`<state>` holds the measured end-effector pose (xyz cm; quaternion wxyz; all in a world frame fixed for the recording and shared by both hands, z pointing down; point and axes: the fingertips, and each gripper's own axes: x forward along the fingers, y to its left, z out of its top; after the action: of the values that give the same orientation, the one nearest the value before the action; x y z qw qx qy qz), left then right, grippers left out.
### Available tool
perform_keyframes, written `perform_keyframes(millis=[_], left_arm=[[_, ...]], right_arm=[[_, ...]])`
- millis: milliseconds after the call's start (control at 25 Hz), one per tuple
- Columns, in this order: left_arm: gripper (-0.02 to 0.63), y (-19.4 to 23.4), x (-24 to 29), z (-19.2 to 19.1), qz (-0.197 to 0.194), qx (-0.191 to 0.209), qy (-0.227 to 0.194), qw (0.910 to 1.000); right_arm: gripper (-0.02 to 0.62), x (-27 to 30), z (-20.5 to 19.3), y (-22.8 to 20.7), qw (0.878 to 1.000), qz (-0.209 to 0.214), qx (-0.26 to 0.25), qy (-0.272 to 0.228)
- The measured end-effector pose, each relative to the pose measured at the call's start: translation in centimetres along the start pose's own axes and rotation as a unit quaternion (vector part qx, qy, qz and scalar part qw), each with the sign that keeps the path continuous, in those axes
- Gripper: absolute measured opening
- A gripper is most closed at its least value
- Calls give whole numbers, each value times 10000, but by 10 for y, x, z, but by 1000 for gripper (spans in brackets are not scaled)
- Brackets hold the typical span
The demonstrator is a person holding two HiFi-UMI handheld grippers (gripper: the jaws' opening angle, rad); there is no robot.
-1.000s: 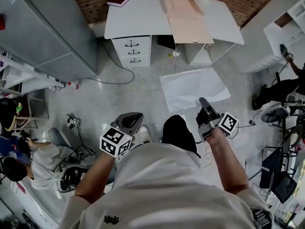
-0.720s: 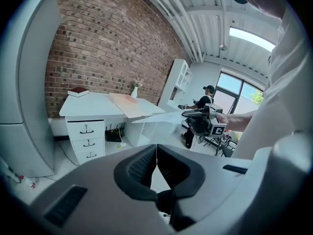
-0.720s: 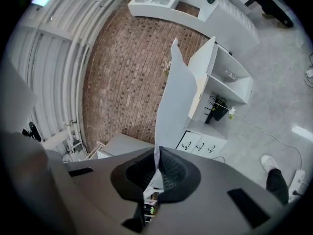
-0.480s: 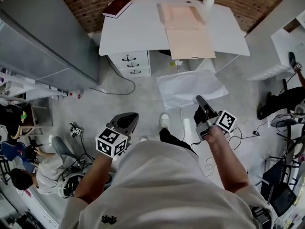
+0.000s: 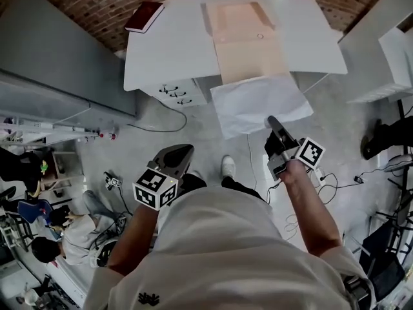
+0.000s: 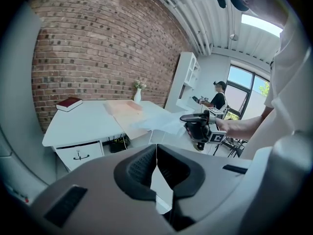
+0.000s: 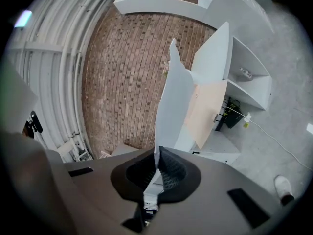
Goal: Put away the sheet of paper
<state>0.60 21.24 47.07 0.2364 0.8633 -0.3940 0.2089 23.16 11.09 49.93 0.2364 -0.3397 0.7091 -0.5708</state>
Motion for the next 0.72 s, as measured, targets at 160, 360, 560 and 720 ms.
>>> perform_keyframes(millis=[160, 360, 560, 720], left_arm=[[25, 8, 16, 10, -13, 4, 41, 10000], [25, 32, 31, 26, -127, 31, -25, 9999], [25, 77, 51, 48, -429, 102, -86, 9990], [25, 125, 65, 79, -701, 234, -124, 9972]], right_arm=[[28, 16, 16, -13, 10000, -17, 49, 2], [28, 43, 32, -17, 9999, -51, 55, -95], [28, 83, 45, -19, 9994, -166, 2, -316], [28, 121, 55, -20, 9980, -422, -9, -468]])
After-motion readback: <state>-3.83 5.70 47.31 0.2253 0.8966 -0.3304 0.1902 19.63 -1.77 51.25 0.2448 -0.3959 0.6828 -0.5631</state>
